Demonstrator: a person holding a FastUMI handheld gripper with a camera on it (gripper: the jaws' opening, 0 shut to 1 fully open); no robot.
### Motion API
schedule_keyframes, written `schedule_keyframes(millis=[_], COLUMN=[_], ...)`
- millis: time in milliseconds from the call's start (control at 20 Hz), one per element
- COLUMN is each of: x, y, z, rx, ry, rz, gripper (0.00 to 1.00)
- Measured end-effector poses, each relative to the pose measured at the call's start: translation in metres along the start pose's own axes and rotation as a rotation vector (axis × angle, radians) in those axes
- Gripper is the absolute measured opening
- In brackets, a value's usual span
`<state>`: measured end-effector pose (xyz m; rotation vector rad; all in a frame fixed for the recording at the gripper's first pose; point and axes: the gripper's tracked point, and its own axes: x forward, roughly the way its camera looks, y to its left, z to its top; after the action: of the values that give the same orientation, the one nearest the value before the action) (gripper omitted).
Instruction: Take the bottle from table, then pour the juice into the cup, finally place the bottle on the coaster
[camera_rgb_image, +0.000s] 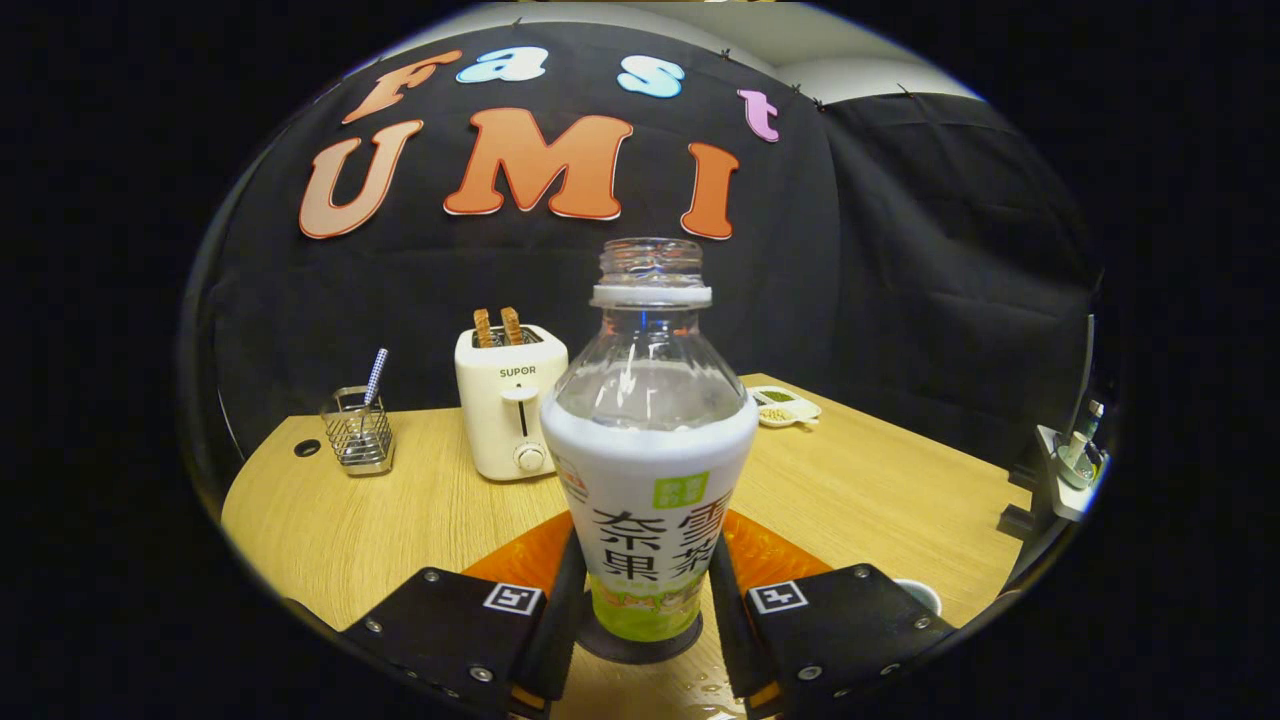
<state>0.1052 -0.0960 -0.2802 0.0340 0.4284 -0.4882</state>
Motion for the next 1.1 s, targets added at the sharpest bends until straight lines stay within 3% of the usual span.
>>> schedule_keyframes(millis=[750,1000,1100], x=[0.000,-0.016,-0.026], y=[0.001,0.000,-0.001], z=[-0.019,0.000,0.011], rx=[0.027,0.070,0.100], ry=[0.027,-0.022,-0.050], rz=[0.021,0.047,0.066], gripper=[0.68,0.93,0.97])
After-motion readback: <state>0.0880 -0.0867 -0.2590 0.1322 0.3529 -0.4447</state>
